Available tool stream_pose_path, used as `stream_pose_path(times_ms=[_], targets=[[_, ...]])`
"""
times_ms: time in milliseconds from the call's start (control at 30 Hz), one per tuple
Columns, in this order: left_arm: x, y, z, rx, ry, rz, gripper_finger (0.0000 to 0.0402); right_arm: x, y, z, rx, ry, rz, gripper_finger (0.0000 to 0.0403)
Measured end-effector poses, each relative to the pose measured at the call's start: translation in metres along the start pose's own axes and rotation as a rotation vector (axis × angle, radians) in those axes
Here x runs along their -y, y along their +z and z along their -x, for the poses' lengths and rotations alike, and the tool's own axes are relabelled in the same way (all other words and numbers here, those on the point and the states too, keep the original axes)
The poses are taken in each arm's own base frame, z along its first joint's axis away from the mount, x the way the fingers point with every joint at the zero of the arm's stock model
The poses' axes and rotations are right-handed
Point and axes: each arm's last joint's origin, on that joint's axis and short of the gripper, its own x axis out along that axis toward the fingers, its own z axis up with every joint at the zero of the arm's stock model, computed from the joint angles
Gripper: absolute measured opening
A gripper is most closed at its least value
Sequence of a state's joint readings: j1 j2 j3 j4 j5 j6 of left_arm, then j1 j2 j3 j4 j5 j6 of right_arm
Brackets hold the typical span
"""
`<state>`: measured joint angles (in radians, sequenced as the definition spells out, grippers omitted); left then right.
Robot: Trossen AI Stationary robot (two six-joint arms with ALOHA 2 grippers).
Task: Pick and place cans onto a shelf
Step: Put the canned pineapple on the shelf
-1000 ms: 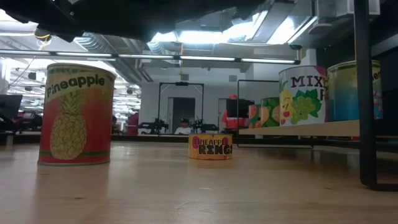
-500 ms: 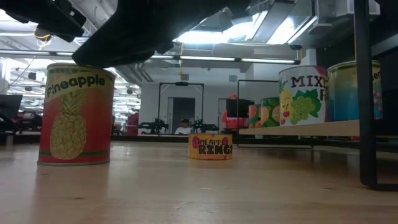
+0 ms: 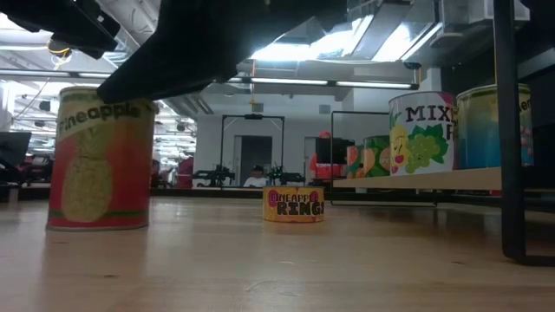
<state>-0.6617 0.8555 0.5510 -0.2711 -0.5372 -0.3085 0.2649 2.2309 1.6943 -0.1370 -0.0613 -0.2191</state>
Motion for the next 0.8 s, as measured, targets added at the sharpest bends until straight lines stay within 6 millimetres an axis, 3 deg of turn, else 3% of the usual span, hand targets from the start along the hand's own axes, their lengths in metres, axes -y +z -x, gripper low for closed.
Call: stream_pose_path(times_ms=[200,467,800], targets=[[0.0001,0.0001,0.0001,-0.002,-0.003,0.002,0.0061,0.0001,-0.0010,-0.0014,-0.003,0.001,-0.001,0.0106],[0.0000,0.0000,0.0001,-0.003,-0.003,0.003,0.0061,-0.0004,-0.0006,-0.0020,0.005,0.005,0.000,0.0015],[0.0000,-0.0002,0.0001,-0.004,-0.002,0.002,0.0061,-0.0012,0.0003,-0.0006,0.006,0.006,0.000,0.0005]])
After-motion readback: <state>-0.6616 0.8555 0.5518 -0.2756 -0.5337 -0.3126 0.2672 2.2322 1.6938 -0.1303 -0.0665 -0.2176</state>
